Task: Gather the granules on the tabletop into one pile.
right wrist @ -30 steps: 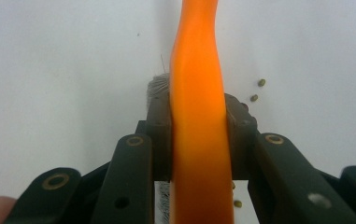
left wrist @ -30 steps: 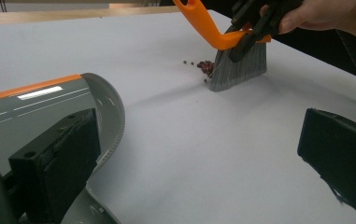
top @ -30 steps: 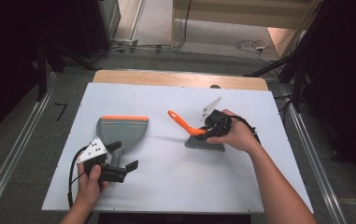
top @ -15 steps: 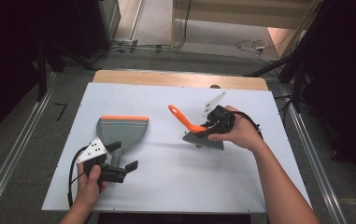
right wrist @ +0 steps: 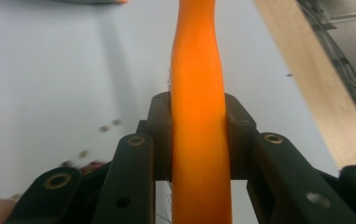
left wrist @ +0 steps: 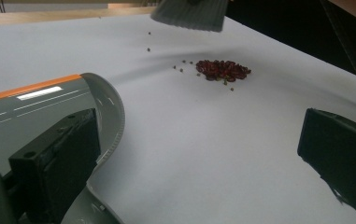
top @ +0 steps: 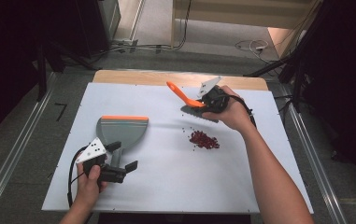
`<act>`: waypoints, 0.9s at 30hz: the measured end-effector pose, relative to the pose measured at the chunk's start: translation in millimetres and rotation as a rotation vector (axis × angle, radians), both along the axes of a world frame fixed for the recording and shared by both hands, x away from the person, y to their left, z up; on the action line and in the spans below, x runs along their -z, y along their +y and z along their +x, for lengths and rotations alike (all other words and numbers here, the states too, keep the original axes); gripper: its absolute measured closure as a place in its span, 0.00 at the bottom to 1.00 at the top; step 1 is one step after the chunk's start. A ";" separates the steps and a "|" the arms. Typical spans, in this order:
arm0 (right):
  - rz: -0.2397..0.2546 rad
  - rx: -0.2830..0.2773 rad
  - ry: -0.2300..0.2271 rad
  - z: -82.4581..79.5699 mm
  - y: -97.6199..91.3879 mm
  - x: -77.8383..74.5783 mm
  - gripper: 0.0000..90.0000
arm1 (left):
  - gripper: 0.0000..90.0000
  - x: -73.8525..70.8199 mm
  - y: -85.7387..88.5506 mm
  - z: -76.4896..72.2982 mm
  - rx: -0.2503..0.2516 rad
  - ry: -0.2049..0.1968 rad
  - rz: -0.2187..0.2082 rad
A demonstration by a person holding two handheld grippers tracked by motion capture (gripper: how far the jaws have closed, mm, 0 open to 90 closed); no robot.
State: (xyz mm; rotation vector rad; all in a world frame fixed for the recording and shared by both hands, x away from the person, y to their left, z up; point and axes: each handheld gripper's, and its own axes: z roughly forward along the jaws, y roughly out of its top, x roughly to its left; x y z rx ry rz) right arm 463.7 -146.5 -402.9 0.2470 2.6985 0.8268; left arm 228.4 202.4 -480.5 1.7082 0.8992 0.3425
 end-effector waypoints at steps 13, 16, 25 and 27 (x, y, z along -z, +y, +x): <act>-0.055 0.045 -0.070 48.1 25.8 31.2 0.76 | 0.00 0.3 6.8 -1.1 -0.009 0.002 -0.010; -0.088 0.001 -0.071 42.8 32.7 38.3 0.76 | 0.00 0.4 7.7 -0.9 -0.008 0.004 -0.007; -0.150 -0.202 -0.095 8.0 33.3 44.9 0.76 | 0.00 0.6 5.8 -1.0 -0.008 0.004 -0.006; -0.152 -0.228 -0.079 -0.2 28.7 44.1 0.76 | 0.00 0.8 4.7 -1.0 -0.006 0.005 -0.004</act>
